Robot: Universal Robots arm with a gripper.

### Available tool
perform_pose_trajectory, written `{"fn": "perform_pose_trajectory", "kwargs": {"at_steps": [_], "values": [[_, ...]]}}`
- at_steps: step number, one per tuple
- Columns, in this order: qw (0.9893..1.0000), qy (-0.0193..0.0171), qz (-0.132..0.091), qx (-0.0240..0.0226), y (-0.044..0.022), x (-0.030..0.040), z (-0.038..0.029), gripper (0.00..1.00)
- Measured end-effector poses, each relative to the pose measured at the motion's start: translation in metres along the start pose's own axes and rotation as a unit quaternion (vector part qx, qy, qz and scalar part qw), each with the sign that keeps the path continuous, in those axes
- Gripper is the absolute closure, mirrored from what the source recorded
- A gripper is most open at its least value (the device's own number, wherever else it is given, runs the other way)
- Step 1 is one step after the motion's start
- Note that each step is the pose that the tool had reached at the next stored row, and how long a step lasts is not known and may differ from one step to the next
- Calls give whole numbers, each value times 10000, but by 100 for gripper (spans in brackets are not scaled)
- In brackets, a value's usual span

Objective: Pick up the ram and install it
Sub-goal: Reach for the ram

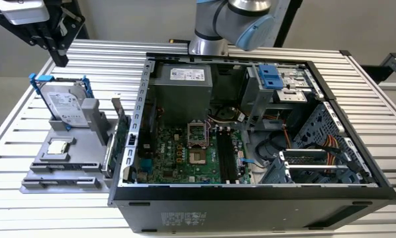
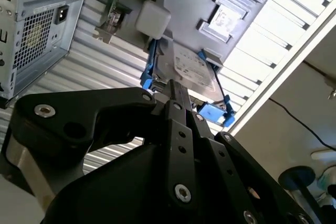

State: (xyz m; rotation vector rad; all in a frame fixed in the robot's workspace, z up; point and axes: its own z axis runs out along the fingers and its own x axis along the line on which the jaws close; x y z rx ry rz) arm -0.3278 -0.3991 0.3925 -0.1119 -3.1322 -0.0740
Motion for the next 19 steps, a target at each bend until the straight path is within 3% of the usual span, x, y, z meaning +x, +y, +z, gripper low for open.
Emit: {"fn": "perform_pose_trajectory", "kwargs": {"at_steps": [19], "values": [[10000, 1, -12, 0, -202, 91, -9, 100]]}}
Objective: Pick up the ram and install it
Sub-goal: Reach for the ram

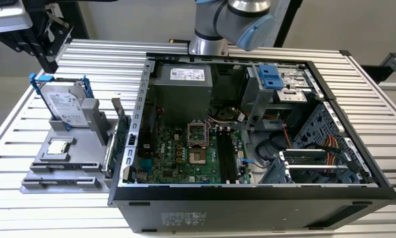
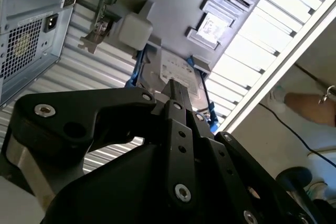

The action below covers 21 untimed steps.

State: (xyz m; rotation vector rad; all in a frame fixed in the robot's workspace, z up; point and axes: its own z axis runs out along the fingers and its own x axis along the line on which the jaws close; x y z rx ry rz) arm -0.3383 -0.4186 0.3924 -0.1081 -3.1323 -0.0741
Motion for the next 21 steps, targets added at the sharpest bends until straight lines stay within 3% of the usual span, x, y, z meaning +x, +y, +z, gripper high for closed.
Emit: {"fn": "perform_pose_trajectory", "kwargs": {"at_steps": [12, 21], "values": [[10000, 0, -1, 0, -62, 26, -2, 100], [9999, 6, -130, 1, -184, 19, -6, 100]]}}
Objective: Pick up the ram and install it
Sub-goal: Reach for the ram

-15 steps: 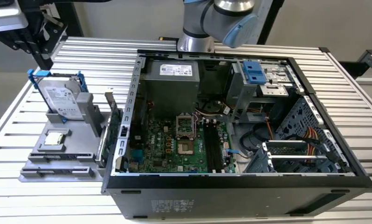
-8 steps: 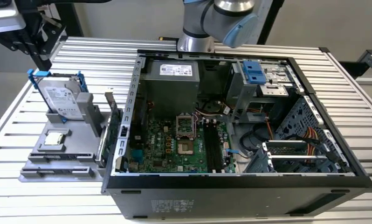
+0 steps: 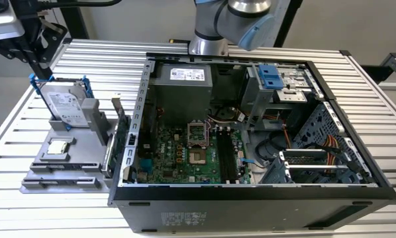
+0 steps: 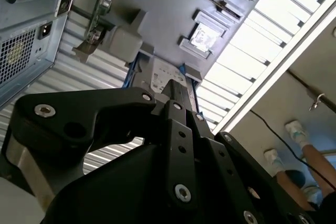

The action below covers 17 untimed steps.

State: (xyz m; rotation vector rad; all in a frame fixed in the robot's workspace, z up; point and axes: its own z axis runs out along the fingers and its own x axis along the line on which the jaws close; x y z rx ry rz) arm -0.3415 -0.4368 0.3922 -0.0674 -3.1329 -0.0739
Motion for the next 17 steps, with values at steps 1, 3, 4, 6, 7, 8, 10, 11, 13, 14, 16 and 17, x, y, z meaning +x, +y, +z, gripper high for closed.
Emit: {"fn": "perform_pose_trajectory", "kwargs": {"at_steps": [1, 3, 4, 6, 7, 8, 10, 11, 13, 14, 16, 17], "values": [[10000, 1, -17, 0, -13, -1, -1, 100], [10000, 2, -41, 0, -38, 1, -1, 100], [10000, 3, -48, 1, -47, 2, -2, 100], [10000, 3, -57, 1, -59, 6, -3, 100], [10000, 3, -59, 1, -63, 7, -3, 100], [10000, 3, -62, 1, -66, 8, -3, 100], [10000, 3, -64, 1, -72, 11, -3, 100], [10000, 3, -65, 1, -74, 12, -3, 100], [10000, 3, -64, 1, -78, 13, -3, 100], [10000, 3, -64, 1, -78, 13, -3, 100], [10000, 4, -65, 1, -79, 15, -4, 100], [10000, 3, -65, 1, -80, 16, -3, 100]]}}
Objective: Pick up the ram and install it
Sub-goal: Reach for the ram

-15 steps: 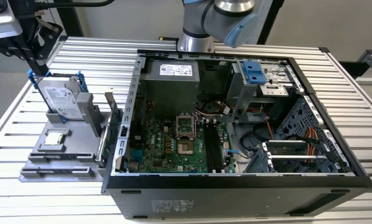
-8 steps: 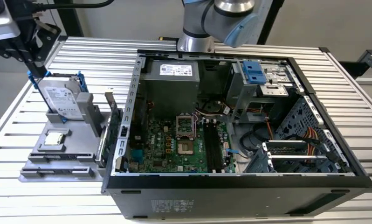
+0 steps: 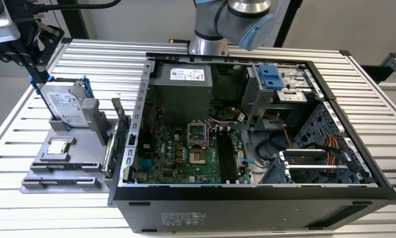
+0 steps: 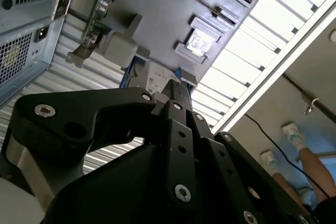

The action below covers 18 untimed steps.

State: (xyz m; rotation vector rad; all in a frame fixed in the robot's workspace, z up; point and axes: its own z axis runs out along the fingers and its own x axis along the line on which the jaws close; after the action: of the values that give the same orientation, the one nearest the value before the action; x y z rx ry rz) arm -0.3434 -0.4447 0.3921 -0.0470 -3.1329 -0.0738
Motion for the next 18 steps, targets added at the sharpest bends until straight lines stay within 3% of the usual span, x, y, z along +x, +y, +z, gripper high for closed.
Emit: {"fn": "perform_pose_trajectory", "kwargs": {"at_steps": [14, 18], "values": [[10000, 7, -1, 0, -3, 2, 2, 100], [10000, 9, -43, 1, -29, 1, 2, 100]]}}
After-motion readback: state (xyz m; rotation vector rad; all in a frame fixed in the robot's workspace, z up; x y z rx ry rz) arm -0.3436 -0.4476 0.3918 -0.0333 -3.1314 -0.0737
